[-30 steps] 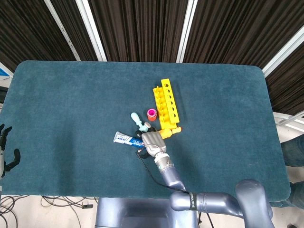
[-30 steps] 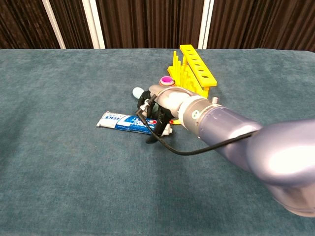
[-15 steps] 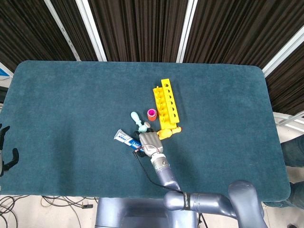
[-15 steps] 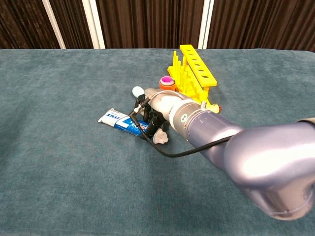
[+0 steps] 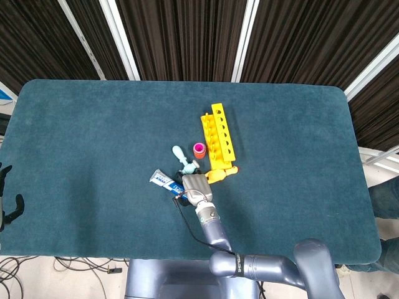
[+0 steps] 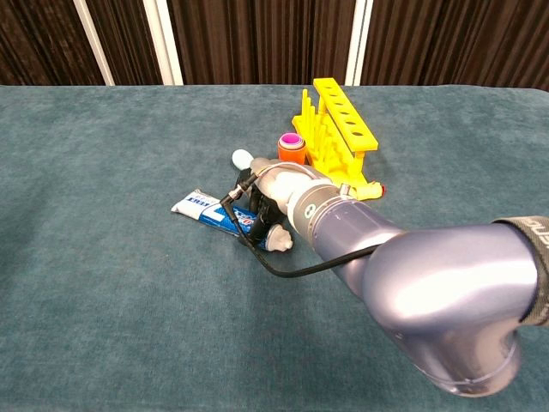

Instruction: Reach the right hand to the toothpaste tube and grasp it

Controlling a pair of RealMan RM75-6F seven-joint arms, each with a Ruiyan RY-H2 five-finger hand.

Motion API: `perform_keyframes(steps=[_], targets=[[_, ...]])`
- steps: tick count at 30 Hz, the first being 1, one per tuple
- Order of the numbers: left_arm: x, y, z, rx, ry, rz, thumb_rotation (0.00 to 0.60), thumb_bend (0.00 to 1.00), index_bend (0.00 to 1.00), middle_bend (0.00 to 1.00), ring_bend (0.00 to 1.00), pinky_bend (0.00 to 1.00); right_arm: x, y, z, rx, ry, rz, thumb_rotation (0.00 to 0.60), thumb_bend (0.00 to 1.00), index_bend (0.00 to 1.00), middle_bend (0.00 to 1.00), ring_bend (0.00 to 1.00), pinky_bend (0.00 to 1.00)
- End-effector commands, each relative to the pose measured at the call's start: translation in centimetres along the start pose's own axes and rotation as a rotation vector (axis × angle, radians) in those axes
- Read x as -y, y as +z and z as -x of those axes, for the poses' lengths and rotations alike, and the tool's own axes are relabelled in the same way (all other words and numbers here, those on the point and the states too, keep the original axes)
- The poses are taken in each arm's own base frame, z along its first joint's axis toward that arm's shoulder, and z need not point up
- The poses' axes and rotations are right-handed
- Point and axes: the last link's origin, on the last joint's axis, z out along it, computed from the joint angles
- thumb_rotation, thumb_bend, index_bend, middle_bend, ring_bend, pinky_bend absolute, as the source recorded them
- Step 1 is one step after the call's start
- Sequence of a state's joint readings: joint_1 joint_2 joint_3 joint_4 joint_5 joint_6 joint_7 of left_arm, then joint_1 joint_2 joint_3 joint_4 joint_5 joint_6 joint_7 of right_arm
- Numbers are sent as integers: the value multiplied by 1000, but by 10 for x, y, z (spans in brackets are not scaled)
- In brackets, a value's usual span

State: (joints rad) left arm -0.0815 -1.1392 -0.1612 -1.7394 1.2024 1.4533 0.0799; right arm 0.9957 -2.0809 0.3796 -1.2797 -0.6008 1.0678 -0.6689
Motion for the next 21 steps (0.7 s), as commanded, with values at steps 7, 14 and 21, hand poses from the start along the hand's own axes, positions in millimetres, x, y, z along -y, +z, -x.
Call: perform_keyframes(steps=[7,14,21], targets=[[1,0,-1,-1,-6,-13,600,532,88,0,0,0,-4,-1,3,23,-2,-2,600,497,423,608,673,324],[1,1,-2,-4,-17,-20,600,532,88,0,0,0,-7,-6,-3,4,4,-36,600,573,460,628,709,346],[2,2,-2,-6,-19,-29,600,533,88,0,0,0,-13,-21,-31,-24,104,-110,600,576,461,628,712,347]])
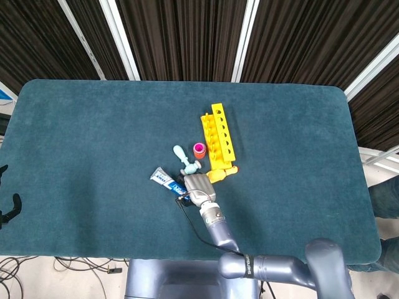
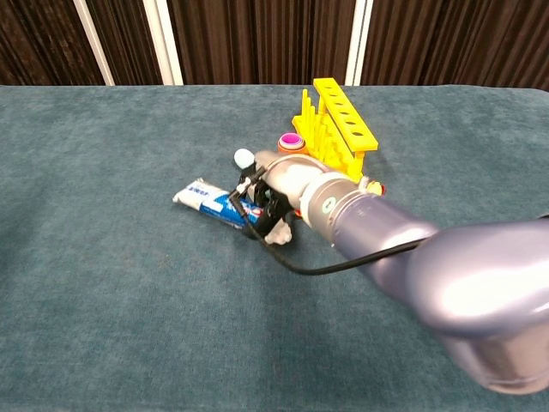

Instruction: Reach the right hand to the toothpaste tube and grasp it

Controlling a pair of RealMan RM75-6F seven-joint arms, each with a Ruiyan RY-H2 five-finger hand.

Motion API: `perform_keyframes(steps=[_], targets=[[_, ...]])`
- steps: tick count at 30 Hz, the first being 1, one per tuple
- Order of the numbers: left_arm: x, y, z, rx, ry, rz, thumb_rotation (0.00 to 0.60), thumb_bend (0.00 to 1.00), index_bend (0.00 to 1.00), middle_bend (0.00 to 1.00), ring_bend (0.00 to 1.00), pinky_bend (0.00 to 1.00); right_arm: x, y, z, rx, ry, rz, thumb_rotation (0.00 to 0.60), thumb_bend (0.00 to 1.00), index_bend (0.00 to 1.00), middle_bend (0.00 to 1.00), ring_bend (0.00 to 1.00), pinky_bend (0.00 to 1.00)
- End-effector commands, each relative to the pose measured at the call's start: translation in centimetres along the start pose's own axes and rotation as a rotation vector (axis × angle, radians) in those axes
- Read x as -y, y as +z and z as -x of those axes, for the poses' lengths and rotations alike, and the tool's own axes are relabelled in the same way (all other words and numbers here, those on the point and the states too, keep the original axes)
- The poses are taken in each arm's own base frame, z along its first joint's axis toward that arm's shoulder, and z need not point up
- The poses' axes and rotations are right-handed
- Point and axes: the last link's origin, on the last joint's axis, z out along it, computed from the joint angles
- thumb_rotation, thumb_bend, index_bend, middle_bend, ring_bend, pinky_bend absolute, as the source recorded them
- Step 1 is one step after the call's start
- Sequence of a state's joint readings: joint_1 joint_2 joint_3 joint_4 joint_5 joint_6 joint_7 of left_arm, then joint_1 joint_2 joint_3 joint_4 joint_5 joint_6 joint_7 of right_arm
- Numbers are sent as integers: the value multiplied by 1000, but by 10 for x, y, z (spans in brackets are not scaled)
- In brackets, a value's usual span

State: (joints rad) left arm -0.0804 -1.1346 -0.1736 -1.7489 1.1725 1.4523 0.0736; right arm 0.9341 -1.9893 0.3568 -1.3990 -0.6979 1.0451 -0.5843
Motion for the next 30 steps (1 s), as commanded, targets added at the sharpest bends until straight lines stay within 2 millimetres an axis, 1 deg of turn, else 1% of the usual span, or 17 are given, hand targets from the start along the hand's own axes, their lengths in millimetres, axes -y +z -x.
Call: perform_keyframes(steps=[1,4,6,12,17,21,23,24,26,30], targets=[[0,0,0,0,0,-2,600,533,88,0,0,0,-6,-12,-20,-9,67,-43,600,576,461,627,715,347],[1,0,0,0,4,-5,600,534,88,0,0,0,-12,-24,-38,-14,134,-71,600,572,461,628,722,347],[0,0,0,0,7,-5,600,538,88,0,0,0,-18,-35,-54,-15,195,-86,600,569,461,627,722,347],[-1,-2,1,-3,17,1,600,542,88,0,0,0,-34,-64,-108,-60,379,-144,600,564,463,625,718,347],[-3,-3,2,-7,33,12,600,542,88,0,0,0,-57,-97,-164,-124,507,-210,600,563,474,623,717,347],[-4,-3,4,-4,42,16,600,542,88,0,0,0,-76,-120,-197,-156,557,-244,600,556,475,621,715,347],[-5,-3,6,-1,53,20,600,542,88,0,0,0,-94,-140,-225,-249,560,-247,600,553,475,619,713,347],[-5,-3,7,-2,55,20,600,542,88,0,0,0,-99,-149,-230,-254,565,-257,600,552,475,618,711,347],[-6,-3,7,-2,58,21,600,542,88,0,0,0,-106,-158,-237,-267,569,-270,600,549,476,616,709,347],[-7,-3,8,-3,62,22,600,542,88,0,0,0,-117,-170,-244,-277,562,-289,600,540,477,615,709,347]])
